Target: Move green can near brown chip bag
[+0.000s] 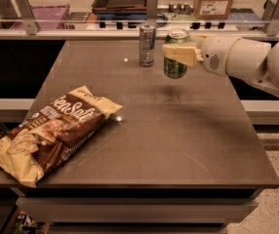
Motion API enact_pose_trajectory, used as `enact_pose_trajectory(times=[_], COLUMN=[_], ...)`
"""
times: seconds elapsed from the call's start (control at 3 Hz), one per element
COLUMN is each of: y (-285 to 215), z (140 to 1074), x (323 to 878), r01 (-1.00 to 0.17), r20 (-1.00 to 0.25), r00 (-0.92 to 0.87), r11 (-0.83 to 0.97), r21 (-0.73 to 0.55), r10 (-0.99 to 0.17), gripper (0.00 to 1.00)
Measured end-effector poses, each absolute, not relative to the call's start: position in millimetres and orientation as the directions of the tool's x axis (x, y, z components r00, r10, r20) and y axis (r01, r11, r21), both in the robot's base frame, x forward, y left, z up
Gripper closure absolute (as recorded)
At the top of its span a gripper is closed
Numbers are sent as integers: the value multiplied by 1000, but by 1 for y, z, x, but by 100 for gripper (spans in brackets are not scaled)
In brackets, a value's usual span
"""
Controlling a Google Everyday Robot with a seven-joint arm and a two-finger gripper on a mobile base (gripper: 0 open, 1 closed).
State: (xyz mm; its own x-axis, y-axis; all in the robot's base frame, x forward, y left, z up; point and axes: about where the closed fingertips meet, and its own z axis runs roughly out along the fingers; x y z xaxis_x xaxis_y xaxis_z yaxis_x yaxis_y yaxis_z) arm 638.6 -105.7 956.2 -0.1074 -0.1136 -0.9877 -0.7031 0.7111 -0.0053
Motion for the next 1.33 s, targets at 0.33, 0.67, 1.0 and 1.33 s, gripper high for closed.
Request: enact_pose_trajectory(times=[0.33, 0.67, 1.0, 1.33], y=[-91, -76, -61, -47], z=[946, 934, 924, 913], x=[605, 583, 566, 550], r01=[-709, -727, -756, -790], r20=[-987, -990, -993, -995], r00=[-107, -74, -29, 1], r11=[705, 686, 653, 610], r21=[-10, -26, -52, -64], r10=[-122, -116, -112, -103], gripper=[100, 100, 100, 100])
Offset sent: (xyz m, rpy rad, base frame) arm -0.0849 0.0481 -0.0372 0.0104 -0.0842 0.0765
